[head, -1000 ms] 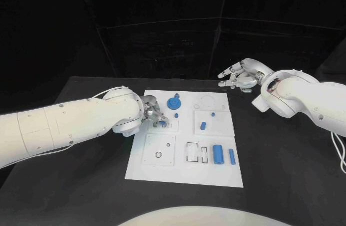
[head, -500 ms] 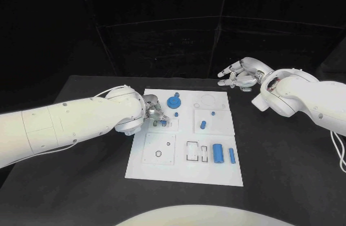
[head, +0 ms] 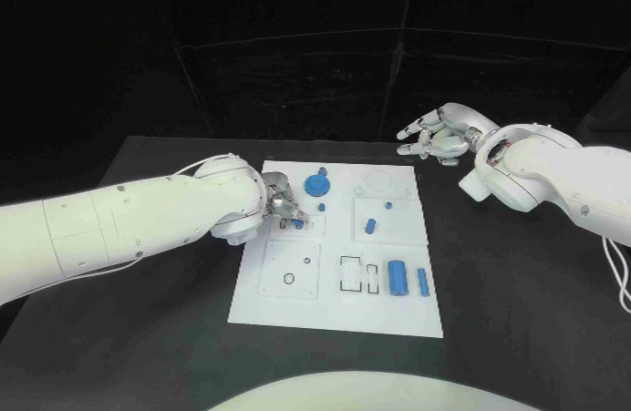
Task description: Assemble the parts on the task board
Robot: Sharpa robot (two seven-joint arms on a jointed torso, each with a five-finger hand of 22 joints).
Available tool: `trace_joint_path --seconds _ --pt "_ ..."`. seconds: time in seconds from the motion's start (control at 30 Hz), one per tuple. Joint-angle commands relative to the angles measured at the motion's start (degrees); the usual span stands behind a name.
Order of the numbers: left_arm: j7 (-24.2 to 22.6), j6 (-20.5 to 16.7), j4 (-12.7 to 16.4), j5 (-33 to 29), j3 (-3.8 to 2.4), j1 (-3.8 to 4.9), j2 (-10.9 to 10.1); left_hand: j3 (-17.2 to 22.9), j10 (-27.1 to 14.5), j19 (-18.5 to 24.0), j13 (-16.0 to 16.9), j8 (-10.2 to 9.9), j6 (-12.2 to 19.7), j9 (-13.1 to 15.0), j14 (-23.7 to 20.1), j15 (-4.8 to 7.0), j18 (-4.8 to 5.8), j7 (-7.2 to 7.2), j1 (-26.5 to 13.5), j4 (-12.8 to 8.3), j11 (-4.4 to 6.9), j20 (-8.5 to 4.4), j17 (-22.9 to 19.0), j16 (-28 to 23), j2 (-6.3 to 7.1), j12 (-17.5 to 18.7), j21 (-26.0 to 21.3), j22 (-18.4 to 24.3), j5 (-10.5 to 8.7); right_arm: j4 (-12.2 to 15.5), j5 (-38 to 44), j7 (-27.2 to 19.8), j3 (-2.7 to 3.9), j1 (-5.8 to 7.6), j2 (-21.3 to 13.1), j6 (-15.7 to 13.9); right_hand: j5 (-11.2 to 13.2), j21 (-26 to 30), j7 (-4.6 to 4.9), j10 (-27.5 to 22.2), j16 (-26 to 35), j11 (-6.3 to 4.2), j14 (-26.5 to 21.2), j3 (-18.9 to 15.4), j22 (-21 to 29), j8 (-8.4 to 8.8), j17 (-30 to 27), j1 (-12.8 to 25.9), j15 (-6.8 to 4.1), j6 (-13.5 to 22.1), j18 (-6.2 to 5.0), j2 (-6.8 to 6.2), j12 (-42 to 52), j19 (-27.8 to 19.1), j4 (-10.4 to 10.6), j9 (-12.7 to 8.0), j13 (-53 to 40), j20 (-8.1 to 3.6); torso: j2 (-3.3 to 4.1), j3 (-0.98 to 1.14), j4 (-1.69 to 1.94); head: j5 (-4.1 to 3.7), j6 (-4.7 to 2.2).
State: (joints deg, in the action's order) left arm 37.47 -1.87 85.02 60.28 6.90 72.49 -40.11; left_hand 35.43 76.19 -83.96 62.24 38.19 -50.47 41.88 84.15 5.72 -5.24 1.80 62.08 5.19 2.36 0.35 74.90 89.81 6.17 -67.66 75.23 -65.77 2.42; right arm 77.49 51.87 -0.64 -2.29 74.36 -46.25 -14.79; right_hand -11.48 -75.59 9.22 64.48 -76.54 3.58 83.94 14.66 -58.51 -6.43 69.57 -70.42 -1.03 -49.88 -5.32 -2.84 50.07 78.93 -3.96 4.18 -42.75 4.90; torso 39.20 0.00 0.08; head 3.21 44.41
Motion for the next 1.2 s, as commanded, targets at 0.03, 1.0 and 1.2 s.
trace_joint_path --seconds 0.03,1.0,1.2 --pt "0.81 1.82 -0.08 0.44 0.18 -0.03 0.08 4.00 0.20 -0.42 0.04 0.22 -0.20 0.08 5.85 0.24 0.96 -0.31 -0.02 -4.60 0.18 -0.11 15.10 0.19 0.46 -0.20 0.32 -0.09 0.38 0.07 0.10 -0.48 0.04 0.12 0.03 0.43 -0.24 0.40 -0.05 -0.33 0.22 0.19 1.73 -0.23 0.05 -0.38 -0.01 -0.10 0.09 -0.04 -0.28 0.24 -0.34 -0.30 0.00 0.04 0.08 0.03 0.00 0.02 0.03 0.06 0.09" --pt "0.76 2.70 0.49 0.44 0.64 -0.02 -0.13 2.20 0.34 -0.50 0.23 0.40 -0.94 0.14 5.85 0.32 1.03 -0.45 -1.26 -4.47 0.28 -0.17 15.10 0.19 0.77 -0.51 0.58 -0.59 0.45 -0.04 0.36 -0.47 0.04 0.12 0.13 0.74 -0.24 0.40 -0.05 -0.33 0.22 0.19 1.73 -0.23 0.05 -0.38 -0.01 -0.10 0.09 -0.04 -0.28 0.24 -0.34 -0.30 0.00 0.04 0.08 0.03 0.00 -0.02 0.07 -0.07 0.07" --pt "0.61 2.60 0.02 0.44 0.64 -0.02 0.22 -0.43 0.52 -0.59 0.42 0.46 -1.45 0.15 5.85 0.22 1.11 -0.34 -4.73 -2.08 0.16 -0.12 15.10 0.19 0.91 -0.82 0.84 -1.06 0.42 -0.09 0.39 -0.48 0.04 0.12 0.22 0.76 -0.27 0.45 -0.05 -0.38 0.32 0.19 1.71 -0.29 0.13 -0.44 -0.13 -0.02 0.09 -0.03 -0.29 0.26 -0.41 -0.33 0.08 0.04 0.23 0.04 0.00 0.01 0.05 -0.08 0.05"
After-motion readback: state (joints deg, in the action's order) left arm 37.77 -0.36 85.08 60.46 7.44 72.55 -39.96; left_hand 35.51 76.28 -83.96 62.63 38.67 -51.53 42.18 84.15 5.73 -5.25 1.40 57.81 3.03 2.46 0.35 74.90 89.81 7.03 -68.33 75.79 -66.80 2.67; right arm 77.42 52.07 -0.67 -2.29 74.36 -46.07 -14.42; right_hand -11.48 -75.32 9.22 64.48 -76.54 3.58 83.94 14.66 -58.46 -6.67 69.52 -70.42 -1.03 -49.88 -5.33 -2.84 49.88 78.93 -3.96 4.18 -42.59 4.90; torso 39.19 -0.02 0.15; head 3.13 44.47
